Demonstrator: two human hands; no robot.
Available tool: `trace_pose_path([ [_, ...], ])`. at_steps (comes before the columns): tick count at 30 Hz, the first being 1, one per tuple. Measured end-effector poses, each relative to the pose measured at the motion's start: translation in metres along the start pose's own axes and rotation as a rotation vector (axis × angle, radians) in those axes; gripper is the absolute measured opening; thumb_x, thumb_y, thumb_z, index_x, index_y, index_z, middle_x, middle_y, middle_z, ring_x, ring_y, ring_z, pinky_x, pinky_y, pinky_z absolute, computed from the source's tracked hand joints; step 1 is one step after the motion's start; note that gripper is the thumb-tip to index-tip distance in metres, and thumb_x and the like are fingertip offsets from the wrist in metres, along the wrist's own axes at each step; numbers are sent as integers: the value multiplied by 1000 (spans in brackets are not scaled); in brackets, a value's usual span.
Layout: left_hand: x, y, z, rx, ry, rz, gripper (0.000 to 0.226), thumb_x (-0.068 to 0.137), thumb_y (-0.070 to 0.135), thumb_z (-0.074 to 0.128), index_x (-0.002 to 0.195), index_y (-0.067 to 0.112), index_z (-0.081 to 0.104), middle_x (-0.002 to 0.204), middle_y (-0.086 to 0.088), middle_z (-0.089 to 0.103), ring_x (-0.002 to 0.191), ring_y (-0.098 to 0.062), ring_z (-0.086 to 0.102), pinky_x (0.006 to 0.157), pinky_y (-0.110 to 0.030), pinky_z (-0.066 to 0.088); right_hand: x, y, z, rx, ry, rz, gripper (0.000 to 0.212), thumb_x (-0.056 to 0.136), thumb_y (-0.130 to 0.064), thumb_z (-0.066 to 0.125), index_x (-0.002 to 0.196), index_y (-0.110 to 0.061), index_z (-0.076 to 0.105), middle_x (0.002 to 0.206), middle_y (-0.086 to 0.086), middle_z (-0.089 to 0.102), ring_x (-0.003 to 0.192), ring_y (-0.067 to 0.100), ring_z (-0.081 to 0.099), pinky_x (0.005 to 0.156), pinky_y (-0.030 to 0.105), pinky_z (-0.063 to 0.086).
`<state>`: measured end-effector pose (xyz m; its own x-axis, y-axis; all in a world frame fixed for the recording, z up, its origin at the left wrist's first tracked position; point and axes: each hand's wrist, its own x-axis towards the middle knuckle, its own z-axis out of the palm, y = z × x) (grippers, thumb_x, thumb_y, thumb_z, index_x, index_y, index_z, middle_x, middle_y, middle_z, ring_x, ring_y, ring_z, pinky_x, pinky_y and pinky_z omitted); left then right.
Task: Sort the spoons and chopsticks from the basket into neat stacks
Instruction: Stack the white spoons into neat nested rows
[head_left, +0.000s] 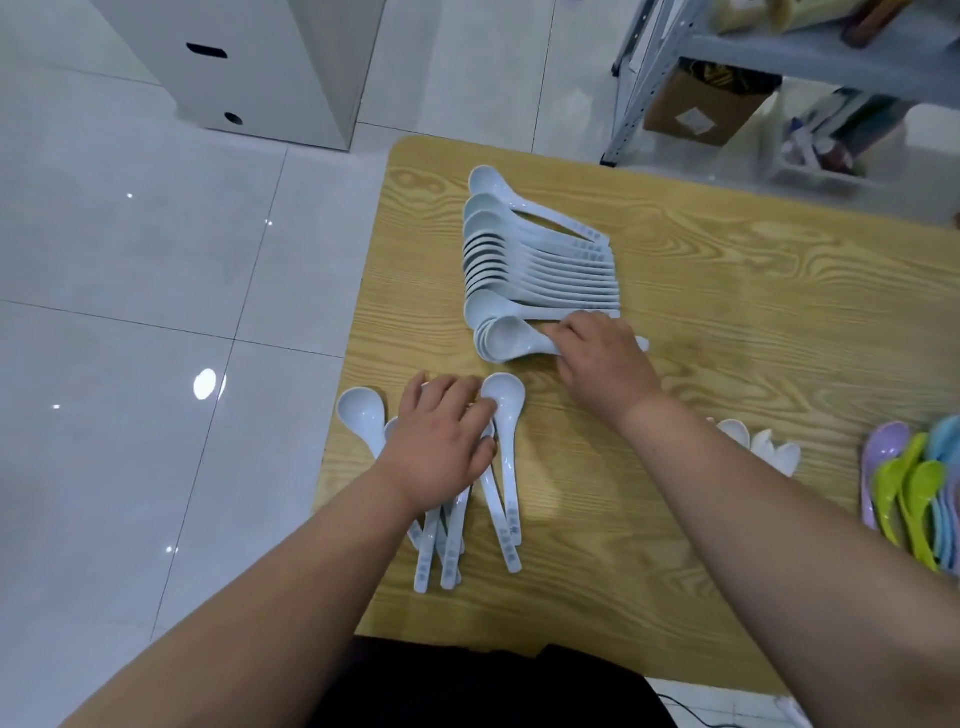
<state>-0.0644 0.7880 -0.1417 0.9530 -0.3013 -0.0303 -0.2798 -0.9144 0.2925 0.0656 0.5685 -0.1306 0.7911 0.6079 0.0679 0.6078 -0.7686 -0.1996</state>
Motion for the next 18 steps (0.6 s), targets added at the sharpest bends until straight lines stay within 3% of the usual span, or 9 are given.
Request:
trace_pose_path([
  [5,0,2,0,6,-1,-22,37,88,39,51,115,18,65,128,-9,59,118,-34,53,106,-61,33,-3,2,7,-43,51,39,42,78,-8,69,120,-4,68,104,13,65,98,34,56,80,45,48],
  [9,-1,3,1,14,-2,-36,37,88,39,50,116,19,65,128,-8,59,119,-33,52,107,-60,33,-5,1,9,-1,-70,49,52,89,-32,53,133,-5,59,123,15,60,117,36,53,94,53,47],
  [12,-1,4,2,19,12,-40,37,89,38,51,116,18,64,128,-8,59,119,-33,52,107,-60,33,-10,-1,14,27,-161,68,66,94,-49,46,146,-8,48,143,19,49,136,38,42,111,56,35],
  [15,-2,5,2,20,24,-38,35,88,37,54,116,18,65,126,-8,59,117,-32,52,105,-59,34,-14,-6,17,38,-140,58,60,100,-46,35,153,-18,40,157,16,37,148,34,27,119,55,23],
  [18,-4,7,2,16,23,-33,36,89,37,52,117,18,64,126,-8,60,117,-33,53,106,-59,34,-16,-8,21,29,-120,27,52,105,-32,41,155,-23,36,160,12,35,151,32,24,120,56,21],
])
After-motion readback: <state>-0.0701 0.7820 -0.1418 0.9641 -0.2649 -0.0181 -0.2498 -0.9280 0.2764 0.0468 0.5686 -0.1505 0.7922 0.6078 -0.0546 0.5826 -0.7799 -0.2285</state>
